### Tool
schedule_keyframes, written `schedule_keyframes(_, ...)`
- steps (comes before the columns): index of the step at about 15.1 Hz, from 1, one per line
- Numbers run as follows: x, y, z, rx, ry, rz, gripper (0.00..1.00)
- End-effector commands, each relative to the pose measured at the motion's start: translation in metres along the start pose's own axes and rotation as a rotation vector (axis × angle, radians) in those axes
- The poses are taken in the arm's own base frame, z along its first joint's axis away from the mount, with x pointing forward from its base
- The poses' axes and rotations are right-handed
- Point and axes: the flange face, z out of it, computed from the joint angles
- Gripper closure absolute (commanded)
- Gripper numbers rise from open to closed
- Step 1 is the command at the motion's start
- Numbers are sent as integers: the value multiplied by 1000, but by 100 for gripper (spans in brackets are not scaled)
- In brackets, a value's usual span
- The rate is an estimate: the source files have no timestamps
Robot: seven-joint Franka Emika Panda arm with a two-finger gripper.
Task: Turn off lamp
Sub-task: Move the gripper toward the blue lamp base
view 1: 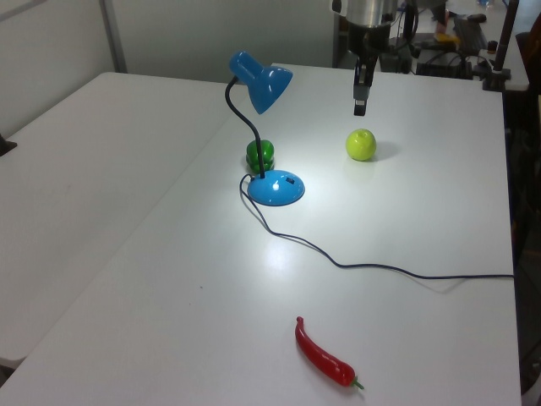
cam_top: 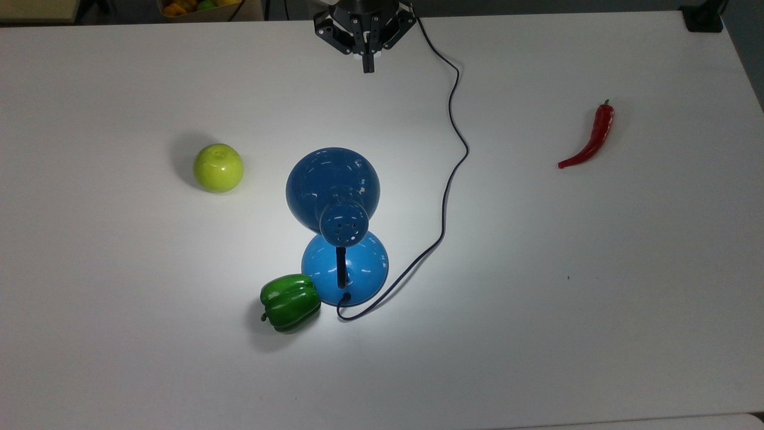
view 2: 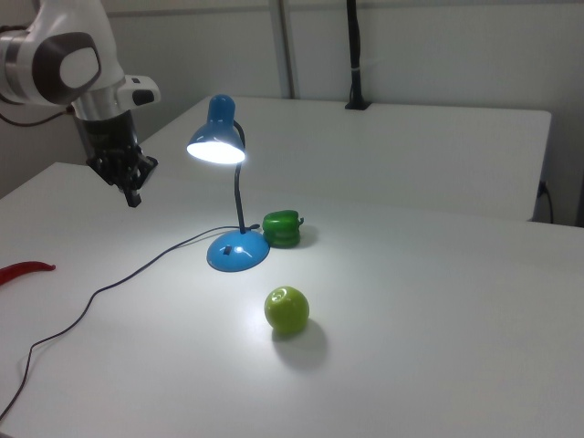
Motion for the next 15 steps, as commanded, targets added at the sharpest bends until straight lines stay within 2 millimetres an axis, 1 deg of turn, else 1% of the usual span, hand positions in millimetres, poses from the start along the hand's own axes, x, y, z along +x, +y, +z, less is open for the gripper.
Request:
schedule_keyframes(1,-6,4,24,7,-4,-13,100)
schedule_keyframes(5,-13,5,50,0,-43,-12,100)
schedule_keyframes(7,-18,5,68,-10,-54,-13,100)
schedule_keyframes(9,-21,7,79,-26,-54,-16,100)
schedule_keyframes(13,-21,8,105,-35,7,-8,100)
schedule_keyframes(15,-18,10,113,-38,36,7,100)
